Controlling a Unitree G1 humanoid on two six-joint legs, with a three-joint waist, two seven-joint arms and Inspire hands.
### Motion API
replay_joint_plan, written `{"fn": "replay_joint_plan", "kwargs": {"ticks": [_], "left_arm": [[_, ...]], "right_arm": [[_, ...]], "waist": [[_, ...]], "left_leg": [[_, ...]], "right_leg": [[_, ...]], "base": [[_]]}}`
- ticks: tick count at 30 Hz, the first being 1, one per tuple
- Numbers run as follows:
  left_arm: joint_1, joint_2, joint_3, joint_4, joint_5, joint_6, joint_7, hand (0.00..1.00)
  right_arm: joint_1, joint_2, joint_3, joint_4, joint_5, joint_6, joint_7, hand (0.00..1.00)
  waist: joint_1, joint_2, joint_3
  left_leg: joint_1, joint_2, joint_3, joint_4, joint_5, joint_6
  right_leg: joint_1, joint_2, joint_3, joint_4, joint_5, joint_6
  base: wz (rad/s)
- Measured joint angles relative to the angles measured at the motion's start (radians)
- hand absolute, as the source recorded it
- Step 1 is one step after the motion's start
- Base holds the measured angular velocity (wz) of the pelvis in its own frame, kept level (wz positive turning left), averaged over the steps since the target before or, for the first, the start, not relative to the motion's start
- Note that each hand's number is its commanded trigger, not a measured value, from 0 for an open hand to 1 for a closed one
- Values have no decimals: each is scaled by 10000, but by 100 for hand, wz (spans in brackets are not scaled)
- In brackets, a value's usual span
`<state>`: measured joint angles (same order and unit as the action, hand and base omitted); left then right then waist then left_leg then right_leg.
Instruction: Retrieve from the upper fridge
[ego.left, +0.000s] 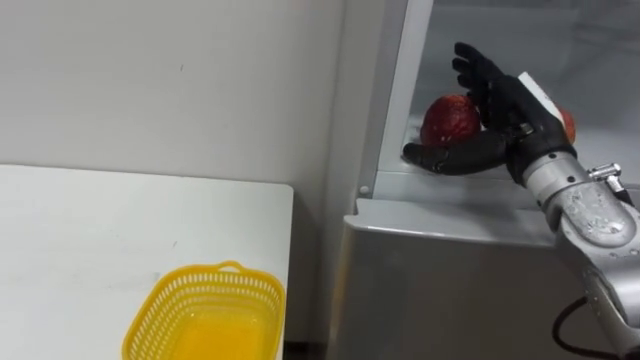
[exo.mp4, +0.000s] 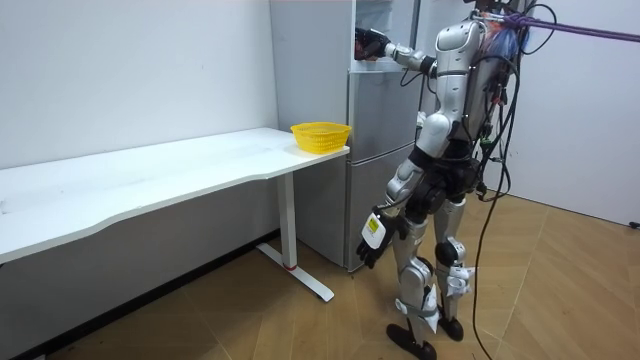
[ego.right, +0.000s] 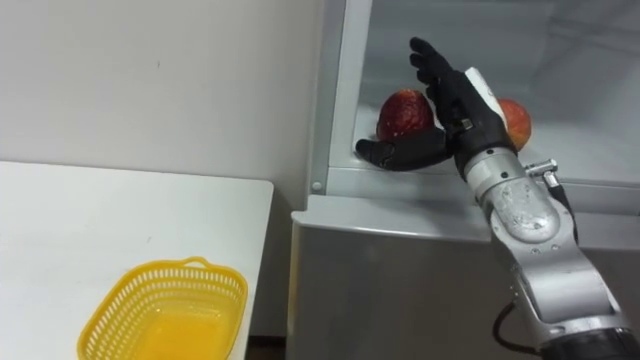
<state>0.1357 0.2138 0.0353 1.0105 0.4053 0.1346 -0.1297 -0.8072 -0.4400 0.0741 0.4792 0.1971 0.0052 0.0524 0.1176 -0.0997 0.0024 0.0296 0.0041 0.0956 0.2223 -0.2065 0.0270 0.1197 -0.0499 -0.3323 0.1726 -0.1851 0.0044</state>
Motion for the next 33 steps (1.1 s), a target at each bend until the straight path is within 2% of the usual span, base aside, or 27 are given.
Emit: {"fn": "replay_joint_plan", "kwargs": {"ticks": [3,15,19,20,21,23,24,33], "left_arm": [[-13,7,-1,-63,-12,130,-104,0],[-185,158,-30,-2,-100,296,-389,0],[-185,197,-41,0,-104,338,-411,0],[-184,198,-42,0,-104,339,-414,0],[-185,199,-44,2,-105,341,-419,0],[-185,200,-45,2,-105,343,-443,0],[-185,201,-43,2,-105,344,-490,0],[-198,231,-45,16,-104,348,-595,0]], "right_arm": [[-72,-118,13,238,524,188,314,0],[-213,-336,120,1073,1126,200,1123,0],[-214,-336,121,1173,1123,206,1201,0],[-214,-336,121,1179,1123,205,1227,3],[-215,-336,121,1182,1122,205,1252,49],[-216,-337,121,1182,1121,203,1262,72],[-222,-337,125,1183,1107,202,1278,100],[-283,-338,173,1187,681,225,1483,100]], "waist": [[-16,-3,-9],[-4,-112,-51],[-3,-141,-33],[-3,-141,-32],[-3,-140,-31],[-3,-138,-29],[6,-134,-26],[64,-135,-8]], "left_leg": [[-1,0,1,5,1,0],[102,3,-16,-16,1,-1],[141,0,-17,-16,0,1],[145,0,-17,-16,-1,1],[147,0,-18,-16,0,1],[147,1,-20,-16,0,0],[150,1,-22,-18,-1,0],[157,4,-12,-24,0,0]], "right_leg": [[2,-1,5,1,1,-2],[115,0,-5,-8,1,-1],[156,-3,-3,-8,2,0],[160,-2,-3,-7,2,0],[162,-2,-3,-8,2,0],[162,-1,-3,-8,2,0],[162,1,10,-8,1,0],[147,9,64,-6,1,-1]], "base": [[0],[0],[0],[0],[0],[0],[0],[0]]}}
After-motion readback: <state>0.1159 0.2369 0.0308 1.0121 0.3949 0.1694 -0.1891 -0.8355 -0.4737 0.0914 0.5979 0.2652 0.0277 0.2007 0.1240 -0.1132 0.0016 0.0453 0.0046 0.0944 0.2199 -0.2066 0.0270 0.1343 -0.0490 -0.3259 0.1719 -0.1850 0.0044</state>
